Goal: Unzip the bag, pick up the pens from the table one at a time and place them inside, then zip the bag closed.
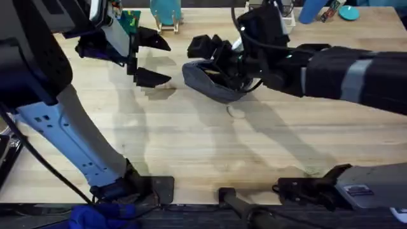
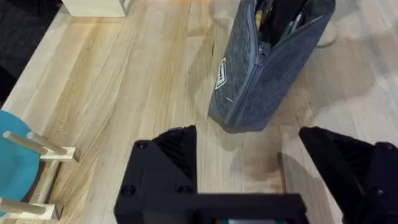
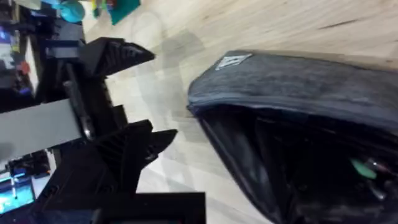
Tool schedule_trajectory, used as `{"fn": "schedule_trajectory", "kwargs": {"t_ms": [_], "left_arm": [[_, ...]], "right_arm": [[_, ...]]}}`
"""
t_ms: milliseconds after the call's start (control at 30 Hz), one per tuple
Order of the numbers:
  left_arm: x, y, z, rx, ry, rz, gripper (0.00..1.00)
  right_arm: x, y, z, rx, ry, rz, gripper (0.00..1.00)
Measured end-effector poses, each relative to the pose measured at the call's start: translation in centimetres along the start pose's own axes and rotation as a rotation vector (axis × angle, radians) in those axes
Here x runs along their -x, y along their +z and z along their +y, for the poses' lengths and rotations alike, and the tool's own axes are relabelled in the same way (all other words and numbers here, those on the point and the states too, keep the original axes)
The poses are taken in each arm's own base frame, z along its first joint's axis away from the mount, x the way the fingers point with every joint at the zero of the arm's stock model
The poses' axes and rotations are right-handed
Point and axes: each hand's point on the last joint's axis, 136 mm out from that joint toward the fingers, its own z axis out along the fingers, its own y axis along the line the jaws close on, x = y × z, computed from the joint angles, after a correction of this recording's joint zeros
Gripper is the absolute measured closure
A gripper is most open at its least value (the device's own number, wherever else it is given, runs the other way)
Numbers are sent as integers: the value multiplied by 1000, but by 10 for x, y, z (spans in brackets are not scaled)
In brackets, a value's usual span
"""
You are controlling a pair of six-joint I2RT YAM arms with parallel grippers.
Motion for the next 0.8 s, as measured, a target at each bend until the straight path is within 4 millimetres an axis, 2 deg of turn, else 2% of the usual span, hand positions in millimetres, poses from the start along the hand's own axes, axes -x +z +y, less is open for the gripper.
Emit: {"fn": "schedule_trajectory", "kwargs": {"t_ms": [167,533,800], "left_arm": [[0,0,0,0,0,0,7],[0,0,0,0,0,0,7],[0,0,0,0,0,0,6]], "right_arm": [[0,8,-3,5,-1,-1,7],[2,27,10,100,-21,-1,7],[-1,30,16,134,-29,19,7]]}}
